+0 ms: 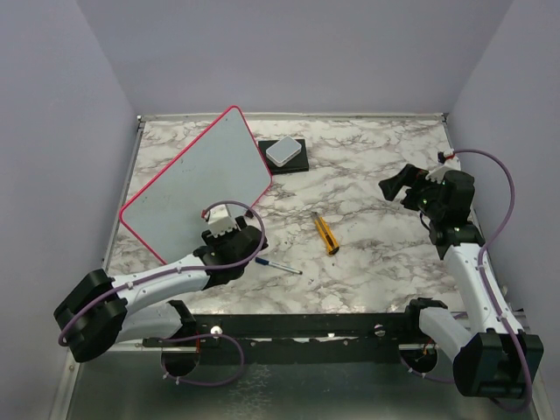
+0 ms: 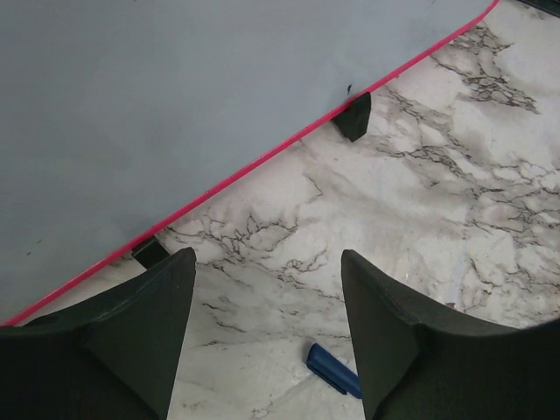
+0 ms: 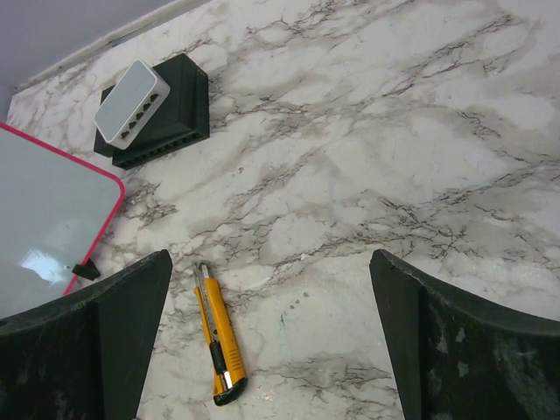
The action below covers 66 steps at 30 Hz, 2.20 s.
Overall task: Write a sentence on the whiteboard
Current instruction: Move the whiteboard stand to the center of the board.
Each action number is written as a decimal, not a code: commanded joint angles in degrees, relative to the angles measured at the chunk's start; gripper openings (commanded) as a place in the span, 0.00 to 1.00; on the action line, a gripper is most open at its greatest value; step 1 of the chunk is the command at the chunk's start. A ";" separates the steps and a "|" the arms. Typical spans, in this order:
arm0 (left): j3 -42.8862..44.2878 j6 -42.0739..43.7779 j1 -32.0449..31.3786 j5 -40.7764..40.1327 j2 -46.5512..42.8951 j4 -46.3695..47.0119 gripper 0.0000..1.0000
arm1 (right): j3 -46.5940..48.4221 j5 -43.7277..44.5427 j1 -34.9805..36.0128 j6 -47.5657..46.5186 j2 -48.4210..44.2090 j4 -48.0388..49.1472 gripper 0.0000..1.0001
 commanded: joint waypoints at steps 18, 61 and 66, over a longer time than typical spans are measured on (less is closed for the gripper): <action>-4.37 -9.80 2.70 -1.86 -0.13 -6.67 0.61 | -0.41 -1.35 0.17 -0.34 0.73 0.85 0.99; -5.13 -3.59 7.38 -4.35 8.68 -1.72 0.00 | -0.90 -1.18 0.17 -0.53 1.66 0.70 0.99; -5.47 1.20 7.29 -2.92 9.20 3.04 0.00 | -0.71 -1.08 0.17 -0.54 2.05 0.57 0.99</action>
